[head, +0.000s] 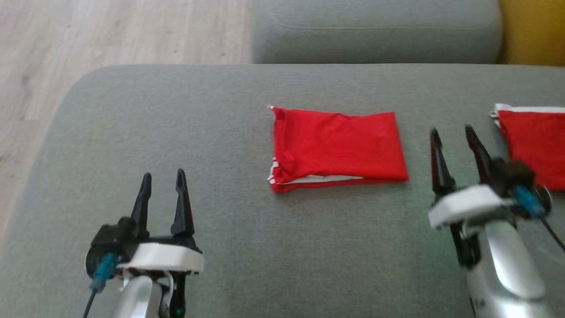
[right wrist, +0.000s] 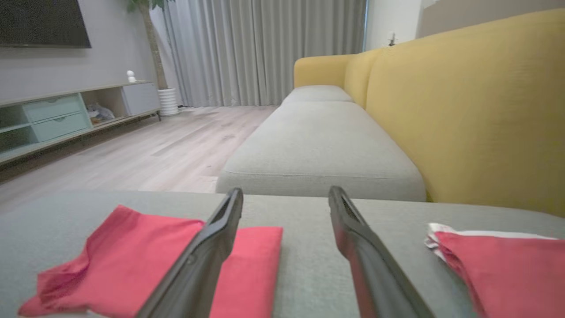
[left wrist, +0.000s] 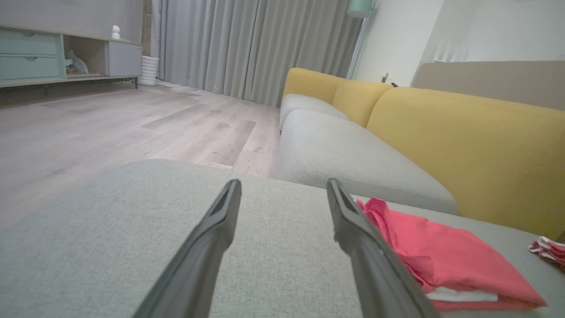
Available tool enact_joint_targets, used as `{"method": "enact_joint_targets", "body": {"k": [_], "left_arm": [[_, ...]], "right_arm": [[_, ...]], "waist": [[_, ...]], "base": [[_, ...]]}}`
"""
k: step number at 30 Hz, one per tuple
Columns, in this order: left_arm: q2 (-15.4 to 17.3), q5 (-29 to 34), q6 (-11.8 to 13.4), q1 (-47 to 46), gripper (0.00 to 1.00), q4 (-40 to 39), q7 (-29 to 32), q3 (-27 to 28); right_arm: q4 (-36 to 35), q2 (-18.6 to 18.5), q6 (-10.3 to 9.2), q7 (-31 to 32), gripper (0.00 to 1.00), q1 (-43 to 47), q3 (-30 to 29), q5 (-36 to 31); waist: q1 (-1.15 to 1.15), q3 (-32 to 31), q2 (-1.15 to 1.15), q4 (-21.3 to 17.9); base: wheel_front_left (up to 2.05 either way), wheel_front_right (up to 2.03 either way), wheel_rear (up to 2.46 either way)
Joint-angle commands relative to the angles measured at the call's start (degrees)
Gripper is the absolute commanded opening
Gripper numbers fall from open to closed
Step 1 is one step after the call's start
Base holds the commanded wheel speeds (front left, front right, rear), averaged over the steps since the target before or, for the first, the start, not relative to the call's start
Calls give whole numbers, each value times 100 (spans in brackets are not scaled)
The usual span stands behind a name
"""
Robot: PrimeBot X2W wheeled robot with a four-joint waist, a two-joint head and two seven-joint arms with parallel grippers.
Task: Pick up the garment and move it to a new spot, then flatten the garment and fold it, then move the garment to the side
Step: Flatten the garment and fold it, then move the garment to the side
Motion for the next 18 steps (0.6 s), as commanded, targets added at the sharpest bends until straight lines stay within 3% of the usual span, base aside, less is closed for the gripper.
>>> {"method": "enact_joint_targets", "body": {"k": [1,7,18], "left_arm": [[33,46,-16,-103,100,-179,-46,228],[31,114,20,120,100,-238,-46,308],[31,101,13,193,100,-200,-46,259]], "right_arm": [[-389,63,-10,-61,100,-78,68,-28],[-1015,63,-10,-62,100,703,-123,-19],[-1211,63,-10,-62,100,930,-136,-36]], "waist": [[0,-12,0,-121],[0,-63,0,-297],[0,25,0,-317]], "base": [[0,0,0],[0,0,0],[0,0,0]]}}
